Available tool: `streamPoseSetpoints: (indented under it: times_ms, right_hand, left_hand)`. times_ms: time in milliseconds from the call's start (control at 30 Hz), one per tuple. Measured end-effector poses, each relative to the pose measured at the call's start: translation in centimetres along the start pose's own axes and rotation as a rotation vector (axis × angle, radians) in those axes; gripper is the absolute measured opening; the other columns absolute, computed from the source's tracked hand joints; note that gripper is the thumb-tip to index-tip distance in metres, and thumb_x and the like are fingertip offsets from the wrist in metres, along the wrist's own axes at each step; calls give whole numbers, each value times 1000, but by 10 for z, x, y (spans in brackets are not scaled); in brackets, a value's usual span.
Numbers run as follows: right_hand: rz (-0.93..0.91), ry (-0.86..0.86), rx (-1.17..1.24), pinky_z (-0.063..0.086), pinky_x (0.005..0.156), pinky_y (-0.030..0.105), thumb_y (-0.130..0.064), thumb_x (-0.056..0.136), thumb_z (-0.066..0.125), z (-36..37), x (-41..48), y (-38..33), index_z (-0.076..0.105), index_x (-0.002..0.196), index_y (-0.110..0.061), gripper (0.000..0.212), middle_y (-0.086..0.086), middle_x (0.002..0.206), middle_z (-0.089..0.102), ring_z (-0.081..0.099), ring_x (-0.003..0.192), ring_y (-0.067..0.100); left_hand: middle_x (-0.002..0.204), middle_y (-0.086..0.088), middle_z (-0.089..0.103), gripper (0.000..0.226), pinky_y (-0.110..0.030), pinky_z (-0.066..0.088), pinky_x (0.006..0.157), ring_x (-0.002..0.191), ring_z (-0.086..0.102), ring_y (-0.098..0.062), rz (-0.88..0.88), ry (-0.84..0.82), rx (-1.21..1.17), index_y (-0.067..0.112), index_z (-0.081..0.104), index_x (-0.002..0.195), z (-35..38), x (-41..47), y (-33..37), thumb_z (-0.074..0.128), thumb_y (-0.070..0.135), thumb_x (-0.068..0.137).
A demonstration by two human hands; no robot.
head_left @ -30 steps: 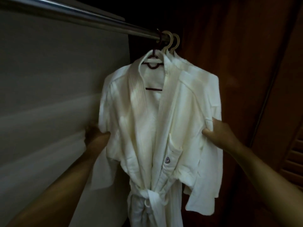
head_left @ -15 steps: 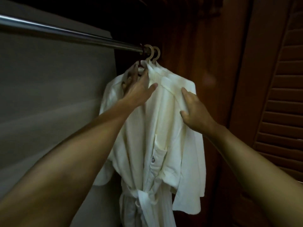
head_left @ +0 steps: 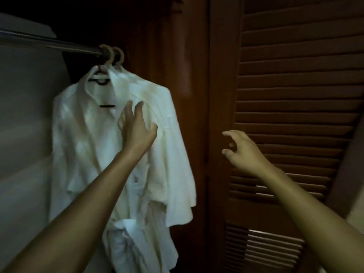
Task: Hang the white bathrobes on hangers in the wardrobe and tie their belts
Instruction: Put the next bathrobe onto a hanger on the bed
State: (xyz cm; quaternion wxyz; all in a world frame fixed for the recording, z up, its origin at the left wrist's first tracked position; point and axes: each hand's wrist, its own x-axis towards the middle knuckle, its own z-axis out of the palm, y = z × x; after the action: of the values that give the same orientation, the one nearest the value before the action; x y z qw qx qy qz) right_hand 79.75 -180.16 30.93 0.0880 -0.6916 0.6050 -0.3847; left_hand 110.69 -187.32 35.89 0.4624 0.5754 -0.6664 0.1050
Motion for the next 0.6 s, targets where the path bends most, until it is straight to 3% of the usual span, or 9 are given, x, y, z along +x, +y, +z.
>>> streamPoseSetpoints:
  times_ms: [100,167,233,367,467,600]
  right_hand:
    - [65,32,-51,45,112,43,-29,97,66,-34,-37,45,45,147,-33,54,-8,159,32,42,141,17]
    - [101,50,-64,47,109,39,-30,97,66,-62,-68,74,48,145,-33,52,-8,158,33,44,138,16]
    - [141,76,-88,49,106,35,-27,95,68,-94,-104,104,52,142,-31,50,-5,155,37,48,134,17]
    - [258,174,-138,41,108,27,-20,90,72,-163,-186,163,60,135,-24,47,3,145,49,52,129,19]
    - [373,240,-113,49,103,34,-18,89,73,-214,-256,205,62,131,-25,44,-1,140,50,59,117,16]
    - [492,315,-187,46,103,27,-15,88,72,-283,-354,248,64,128,-24,42,-1,134,54,58,114,12]
  left_hand:
    - [143,-8,49,49,-50,37,110,134,45,-28,185,-38,-143,18,56,135,28,-42,54,66,28,89]
    - [132,-2,57,37,-43,45,104,125,51,-21,272,-118,-247,20,61,127,45,-71,98,68,27,91]
    - [127,4,58,30,-35,44,102,122,50,-15,328,-213,-327,23,63,124,61,-102,148,67,28,94]
    - [123,11,58,24,-35,41,105,122,49,-10,413,-377,-438,27,66,120,99,-159,250,63,31,96]
    - [121,10,61,21,-30,41,102,120,51,-10,469,-493,-515,26,68,117,129,-206,331,64,29,96]
    - [111,7,62,19,-32,45,95,108,57,-13,537,-639,-609,23,69,112,161,-270,440,66,23,94]
